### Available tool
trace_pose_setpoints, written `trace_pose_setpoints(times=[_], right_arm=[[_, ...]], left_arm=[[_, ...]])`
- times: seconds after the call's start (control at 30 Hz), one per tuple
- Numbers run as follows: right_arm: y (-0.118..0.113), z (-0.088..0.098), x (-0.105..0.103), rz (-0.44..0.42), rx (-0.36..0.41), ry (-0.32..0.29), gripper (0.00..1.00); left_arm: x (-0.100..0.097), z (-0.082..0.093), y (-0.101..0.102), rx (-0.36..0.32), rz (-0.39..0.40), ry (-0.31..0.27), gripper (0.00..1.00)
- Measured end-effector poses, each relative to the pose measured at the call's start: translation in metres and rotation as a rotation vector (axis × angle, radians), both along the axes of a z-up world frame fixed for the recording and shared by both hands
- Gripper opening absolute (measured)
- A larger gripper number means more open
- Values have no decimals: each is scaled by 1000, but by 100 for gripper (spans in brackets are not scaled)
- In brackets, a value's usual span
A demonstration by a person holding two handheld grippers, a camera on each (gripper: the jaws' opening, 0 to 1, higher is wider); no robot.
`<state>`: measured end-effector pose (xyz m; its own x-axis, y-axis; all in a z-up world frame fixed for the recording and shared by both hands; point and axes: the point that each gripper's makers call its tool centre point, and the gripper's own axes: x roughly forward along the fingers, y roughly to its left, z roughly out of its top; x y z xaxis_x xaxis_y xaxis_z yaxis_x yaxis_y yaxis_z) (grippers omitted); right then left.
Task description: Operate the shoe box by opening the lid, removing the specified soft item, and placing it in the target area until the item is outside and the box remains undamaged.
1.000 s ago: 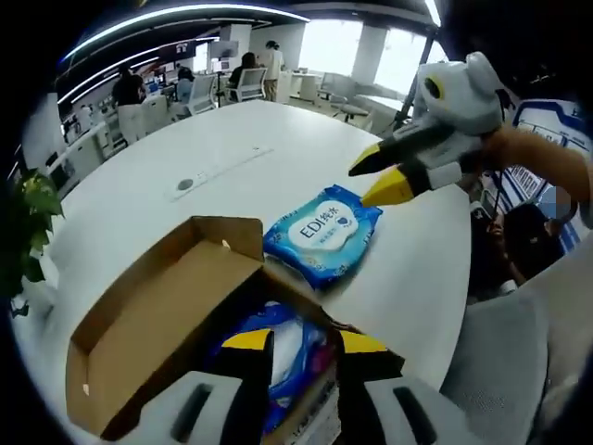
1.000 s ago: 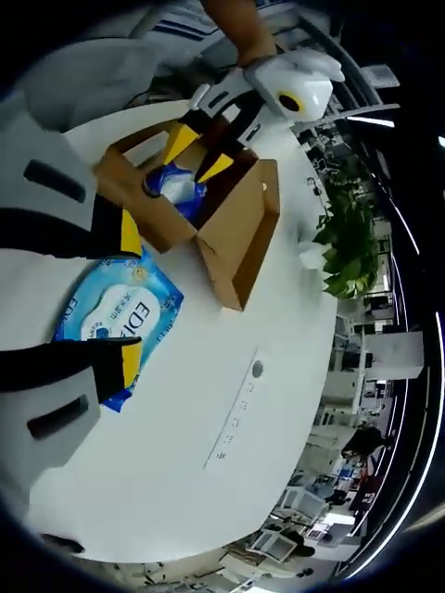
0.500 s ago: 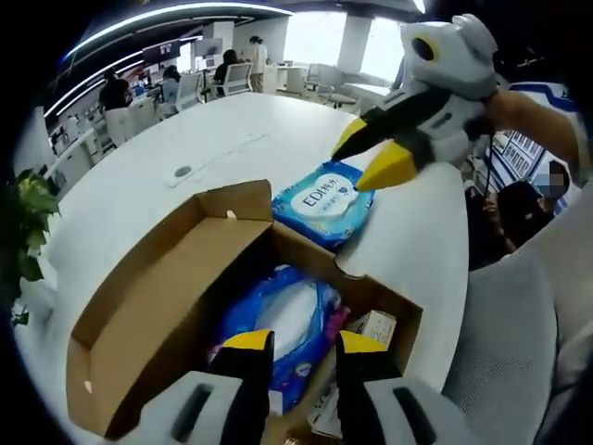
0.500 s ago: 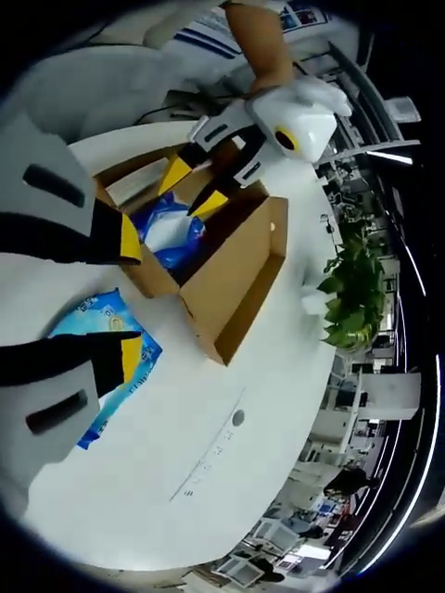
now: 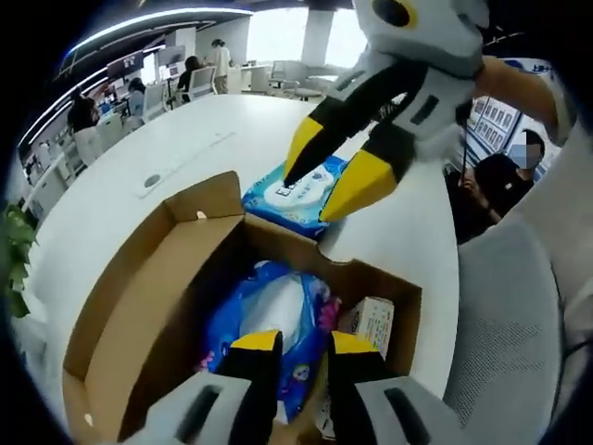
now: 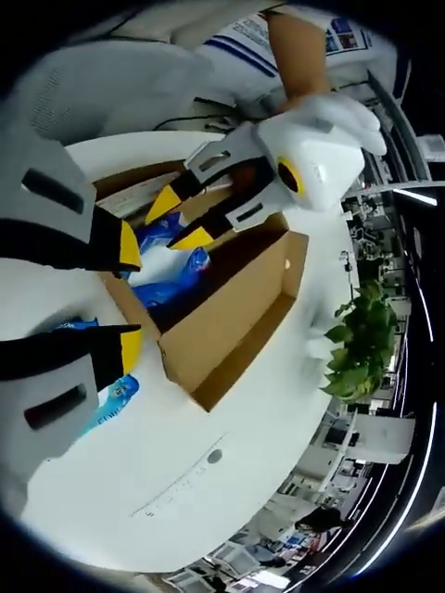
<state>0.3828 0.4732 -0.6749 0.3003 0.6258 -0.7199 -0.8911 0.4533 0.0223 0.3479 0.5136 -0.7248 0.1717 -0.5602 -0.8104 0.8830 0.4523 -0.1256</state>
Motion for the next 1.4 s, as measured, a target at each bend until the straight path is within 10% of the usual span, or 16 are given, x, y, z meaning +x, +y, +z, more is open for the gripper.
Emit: trace_pose_setpoints(times=[0.9, 1.1, 1.4], right_arm=[[51, -47, 13, 99, -91, 18, 13], [51, -55, 17, 96, -132, 5, 4], [50, -54, 18, 80, -127, 11, 0]], left_arm=[[-2, -16, 11, 26, -80, 6, 14], [-8, -23, 11, 75, -238, -39, 14], [-2, -21, 18, 84, -144, -39, 4]])
